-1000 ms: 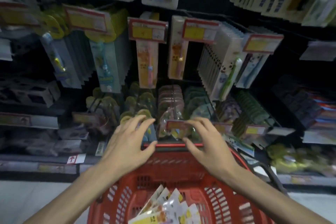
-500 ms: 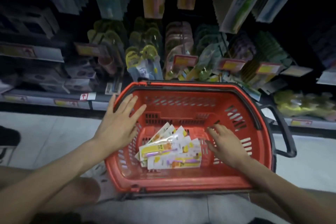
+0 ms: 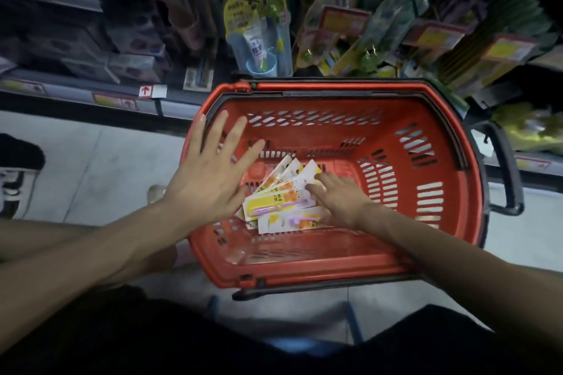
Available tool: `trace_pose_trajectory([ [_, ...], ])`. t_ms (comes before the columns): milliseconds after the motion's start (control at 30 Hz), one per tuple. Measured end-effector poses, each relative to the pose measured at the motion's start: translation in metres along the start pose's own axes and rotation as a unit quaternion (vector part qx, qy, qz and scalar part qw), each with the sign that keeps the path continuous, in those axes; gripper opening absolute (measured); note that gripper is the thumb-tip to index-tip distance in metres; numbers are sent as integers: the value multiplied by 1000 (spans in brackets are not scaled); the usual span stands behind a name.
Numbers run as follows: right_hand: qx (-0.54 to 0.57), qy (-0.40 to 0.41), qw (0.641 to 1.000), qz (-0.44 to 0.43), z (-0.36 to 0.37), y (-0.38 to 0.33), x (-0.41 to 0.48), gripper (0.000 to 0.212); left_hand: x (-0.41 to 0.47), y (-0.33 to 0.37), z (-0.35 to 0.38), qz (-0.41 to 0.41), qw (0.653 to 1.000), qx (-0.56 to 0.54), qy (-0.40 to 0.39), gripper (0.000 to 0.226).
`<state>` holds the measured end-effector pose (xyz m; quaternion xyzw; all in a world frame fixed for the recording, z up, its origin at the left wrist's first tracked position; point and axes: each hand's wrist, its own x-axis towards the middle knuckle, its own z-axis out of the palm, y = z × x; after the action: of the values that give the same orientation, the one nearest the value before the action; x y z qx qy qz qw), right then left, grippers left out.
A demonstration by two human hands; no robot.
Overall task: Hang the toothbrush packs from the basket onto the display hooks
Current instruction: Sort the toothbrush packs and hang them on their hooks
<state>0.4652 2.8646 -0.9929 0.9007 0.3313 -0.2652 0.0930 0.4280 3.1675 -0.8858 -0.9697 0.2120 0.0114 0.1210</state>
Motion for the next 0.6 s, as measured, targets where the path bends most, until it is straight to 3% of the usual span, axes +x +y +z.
trace_pose_trajectory([
  [133,-92,-63,993,-46,2,-30,50,126,1,2,-1,9,999,-36,3,75],
  [267,-101,-88,990,-40,8,-44,78,151,-1,4,-2,-6,998,-65,2,73],
  [400,-116,-78,990,-32,25,-45,77,143,-11,9,-1,-2,997,-73,39,68],
  [600,-138,-39,987,-65,27,-38,64,113,-18,15,-3,-12,996,-81,45,65],
])
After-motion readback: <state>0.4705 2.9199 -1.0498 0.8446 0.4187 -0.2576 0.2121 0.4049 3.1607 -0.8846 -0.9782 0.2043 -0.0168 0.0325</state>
